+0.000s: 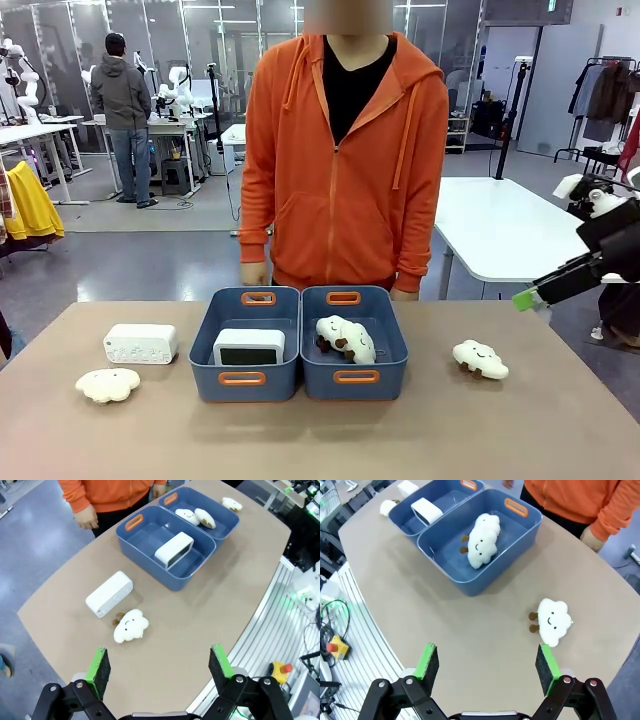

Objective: Sort the digital clocks into the basket.
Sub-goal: Pick up the Digital clock from the table and place it into the empty Plastic storage basket.

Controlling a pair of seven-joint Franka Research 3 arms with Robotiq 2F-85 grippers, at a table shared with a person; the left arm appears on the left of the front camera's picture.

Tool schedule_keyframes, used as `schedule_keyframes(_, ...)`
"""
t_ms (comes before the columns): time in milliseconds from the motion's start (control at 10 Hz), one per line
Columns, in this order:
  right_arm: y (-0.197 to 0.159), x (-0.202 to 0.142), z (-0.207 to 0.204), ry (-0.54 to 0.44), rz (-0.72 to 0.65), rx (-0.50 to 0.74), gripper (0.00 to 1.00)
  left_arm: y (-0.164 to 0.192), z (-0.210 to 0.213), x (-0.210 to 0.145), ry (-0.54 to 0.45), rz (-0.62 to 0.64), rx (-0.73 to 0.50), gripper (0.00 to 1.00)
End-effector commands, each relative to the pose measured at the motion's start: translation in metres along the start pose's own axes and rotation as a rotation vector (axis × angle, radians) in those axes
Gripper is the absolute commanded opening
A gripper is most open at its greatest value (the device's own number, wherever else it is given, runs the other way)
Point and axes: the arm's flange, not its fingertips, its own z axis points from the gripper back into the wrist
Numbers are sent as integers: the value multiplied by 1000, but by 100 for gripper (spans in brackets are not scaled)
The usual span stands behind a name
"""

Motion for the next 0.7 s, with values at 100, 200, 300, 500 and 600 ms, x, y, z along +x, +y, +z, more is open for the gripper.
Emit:
schedule_keyframes(100,-6,-8,8,6,-18,-8,98,1,1,0,-11,-15,-23,100)
schedule_keyframes(200,-6,-8,8,6,-18,-8,98,1,1,0,-11,-15,-23,100)
schedule_keyframes(300,-6,-8,8,6,-18,-8,98,1,1,0,-11,-15,-23,100)
schedule_keyframes(500,-6,-8,8,6,-18,-8,98,1,1,0,-11,-15,-23,100)
schedule_keyframes(600,-6,-8,8,6,-18,-8,98,1,1,0,-11,-15,-23,100)
